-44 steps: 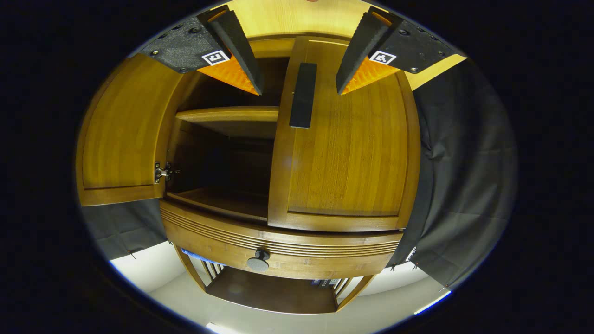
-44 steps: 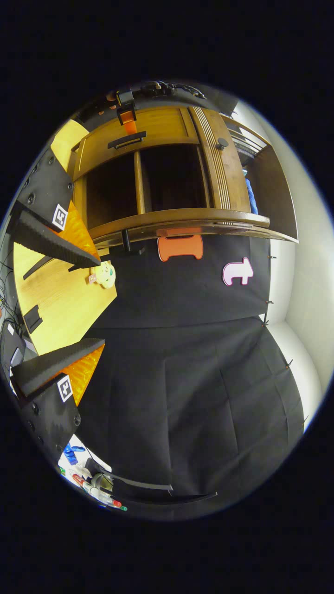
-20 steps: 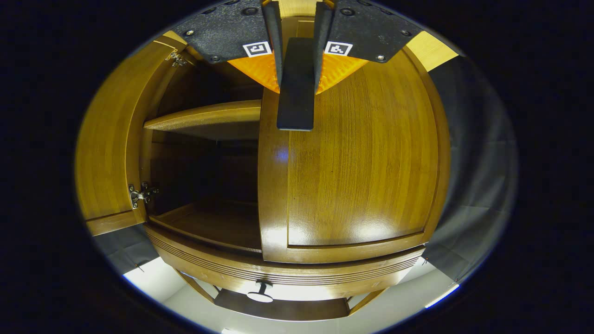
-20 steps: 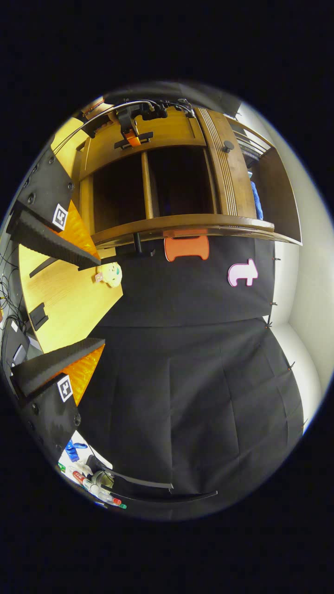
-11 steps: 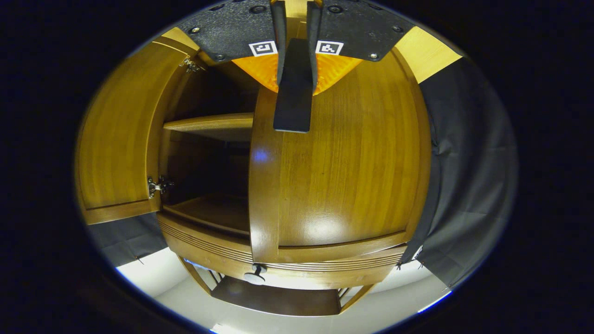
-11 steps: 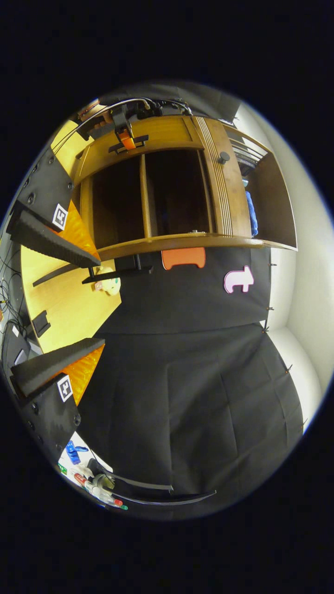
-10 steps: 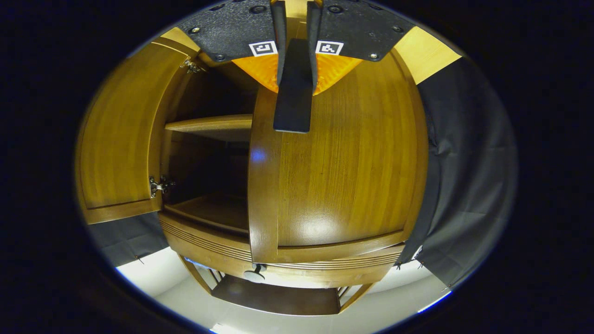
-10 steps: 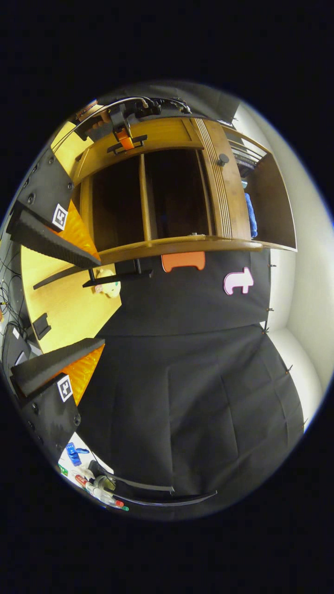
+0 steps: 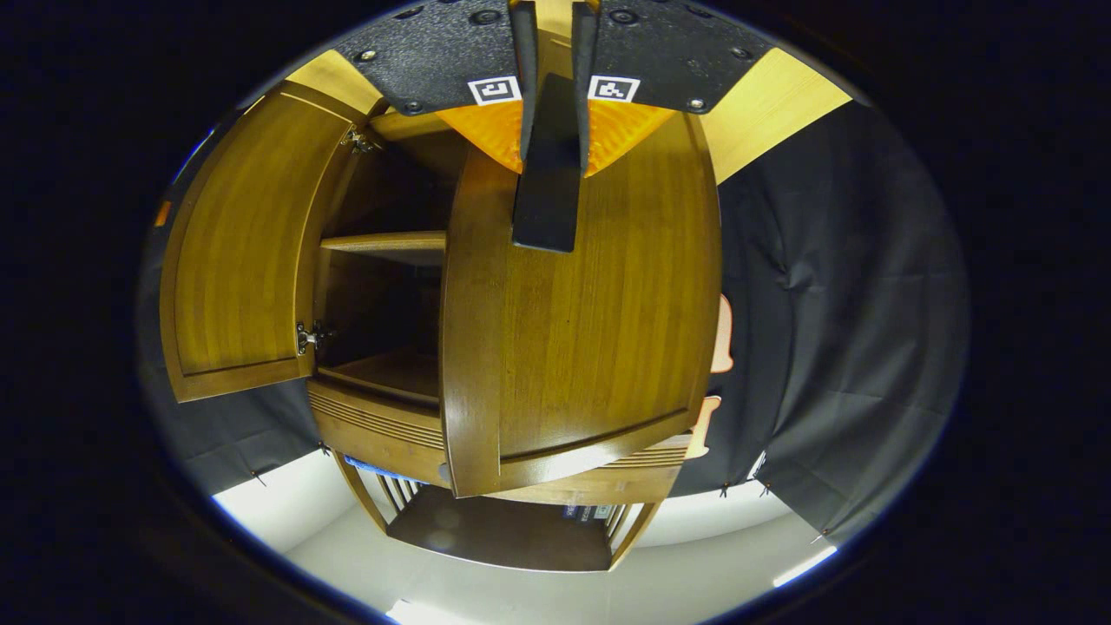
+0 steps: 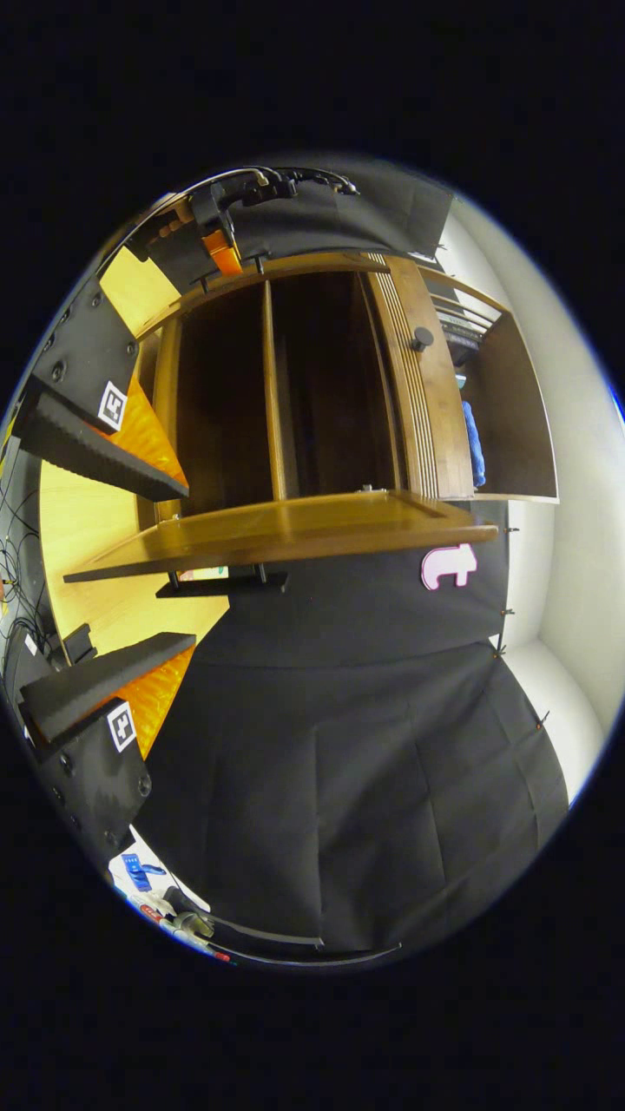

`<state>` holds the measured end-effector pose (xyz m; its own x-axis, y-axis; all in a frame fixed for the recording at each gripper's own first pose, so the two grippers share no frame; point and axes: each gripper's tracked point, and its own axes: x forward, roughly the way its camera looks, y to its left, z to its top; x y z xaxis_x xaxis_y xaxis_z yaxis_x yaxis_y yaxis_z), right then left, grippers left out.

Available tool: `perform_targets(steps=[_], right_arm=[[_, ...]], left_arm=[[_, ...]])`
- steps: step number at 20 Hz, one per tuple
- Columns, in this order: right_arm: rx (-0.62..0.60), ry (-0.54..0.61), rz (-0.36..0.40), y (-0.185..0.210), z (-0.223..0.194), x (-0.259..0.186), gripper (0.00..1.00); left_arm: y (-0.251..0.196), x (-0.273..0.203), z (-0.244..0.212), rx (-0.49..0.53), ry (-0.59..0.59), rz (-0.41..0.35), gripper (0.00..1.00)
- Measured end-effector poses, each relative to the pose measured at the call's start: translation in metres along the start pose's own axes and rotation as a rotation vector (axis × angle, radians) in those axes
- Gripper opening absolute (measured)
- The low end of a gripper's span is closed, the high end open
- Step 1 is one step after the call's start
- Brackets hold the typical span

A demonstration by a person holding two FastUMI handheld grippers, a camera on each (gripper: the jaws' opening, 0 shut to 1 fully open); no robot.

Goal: Open the right door of the double-door shoe cabinet with the right hand, and open the left door with the left hand.

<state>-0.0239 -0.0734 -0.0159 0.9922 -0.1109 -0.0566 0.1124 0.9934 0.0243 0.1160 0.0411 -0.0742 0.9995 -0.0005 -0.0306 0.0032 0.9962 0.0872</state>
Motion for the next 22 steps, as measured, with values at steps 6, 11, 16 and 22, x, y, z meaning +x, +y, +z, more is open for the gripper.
perform_targets(steps=[6, 11, 16, 22], right_arm=[[-0.012, 0.008, 0.066, 0.027, -0.001, 0.008, 0.98], [-0.018, 0.013, 0.114, 0.05, -0.002, 0.014, 1.0], [-0.029, 0.015, 0.161, 0.082, -0.002, 0.02, 1.0], [-0.033, 0.017, 0.217, 0.126, -0.005, 0.027, 0.98]], left_arm=[[0.025, -0.02, 0.004, 0.021, 0.008, 0.029, 0.11], [0.042, -0.036, 0.005, 0.022, 0.014, 0.072, 0.04], [0.059, -0.047, 0.007, 0.039, 0.025, 0.079, 0.01], [0.096, -0.064, 0.014, 0.047, 0.027, 0.119, 0.01]])
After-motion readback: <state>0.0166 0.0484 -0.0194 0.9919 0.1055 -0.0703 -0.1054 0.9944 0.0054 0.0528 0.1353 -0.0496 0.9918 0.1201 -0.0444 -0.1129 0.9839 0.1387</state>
